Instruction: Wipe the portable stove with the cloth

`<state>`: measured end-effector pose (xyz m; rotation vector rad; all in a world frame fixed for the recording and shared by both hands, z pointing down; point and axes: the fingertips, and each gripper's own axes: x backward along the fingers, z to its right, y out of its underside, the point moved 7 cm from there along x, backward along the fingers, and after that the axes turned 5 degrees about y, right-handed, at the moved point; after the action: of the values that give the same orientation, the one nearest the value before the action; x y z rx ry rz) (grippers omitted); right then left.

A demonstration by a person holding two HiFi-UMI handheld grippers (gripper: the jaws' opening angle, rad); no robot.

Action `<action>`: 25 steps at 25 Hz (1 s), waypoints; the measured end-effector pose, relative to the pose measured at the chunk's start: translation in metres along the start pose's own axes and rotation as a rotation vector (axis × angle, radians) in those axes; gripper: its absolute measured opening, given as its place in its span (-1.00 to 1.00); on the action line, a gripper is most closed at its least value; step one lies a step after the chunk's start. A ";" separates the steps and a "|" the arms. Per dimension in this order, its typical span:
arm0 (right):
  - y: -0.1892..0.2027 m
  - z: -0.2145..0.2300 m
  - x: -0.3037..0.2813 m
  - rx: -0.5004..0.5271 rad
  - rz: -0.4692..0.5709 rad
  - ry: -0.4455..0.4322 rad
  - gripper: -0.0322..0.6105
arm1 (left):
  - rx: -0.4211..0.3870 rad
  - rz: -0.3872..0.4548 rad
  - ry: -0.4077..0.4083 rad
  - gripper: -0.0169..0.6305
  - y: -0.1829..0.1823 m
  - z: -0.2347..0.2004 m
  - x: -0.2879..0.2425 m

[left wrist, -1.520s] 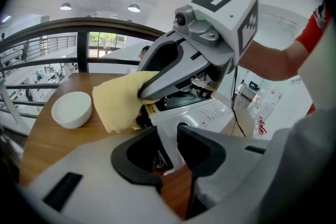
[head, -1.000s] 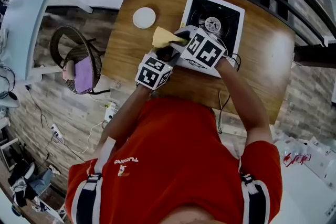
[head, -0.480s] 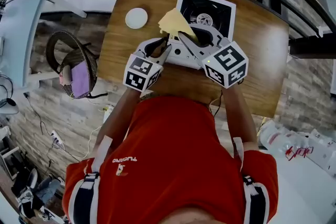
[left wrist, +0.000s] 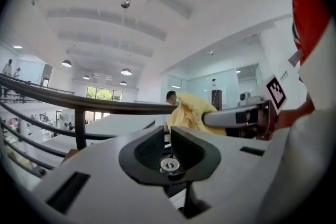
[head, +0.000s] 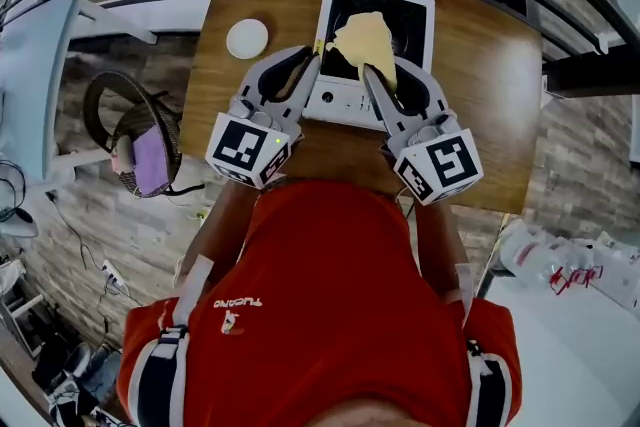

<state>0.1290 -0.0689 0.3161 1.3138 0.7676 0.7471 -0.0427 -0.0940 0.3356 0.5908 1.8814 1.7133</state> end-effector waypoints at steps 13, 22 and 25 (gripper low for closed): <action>-0.003 -0.007 0.024 0.012 0.169 0.123 -0.63 | -0.033 0.199 0.079 -0.92 -0.029 0.020 -0.006; 0.000 -0.008 0.024 0.013 0.181 0.128 -0.64 | -0.025 0.199 0.108 -0.92 -0.028 0.025 -0.014; -0.001 -0.008 0.025 0.012 0.185 0.127 -0.64 | -0.028 0.203 0.105 -0.92 -0.031 0.025 -0.012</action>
<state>0.1360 -0.0434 0.3123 1.3704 0.7592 0.9827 -0.0162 -0.0858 0.3047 0.7148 1.9215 1.9302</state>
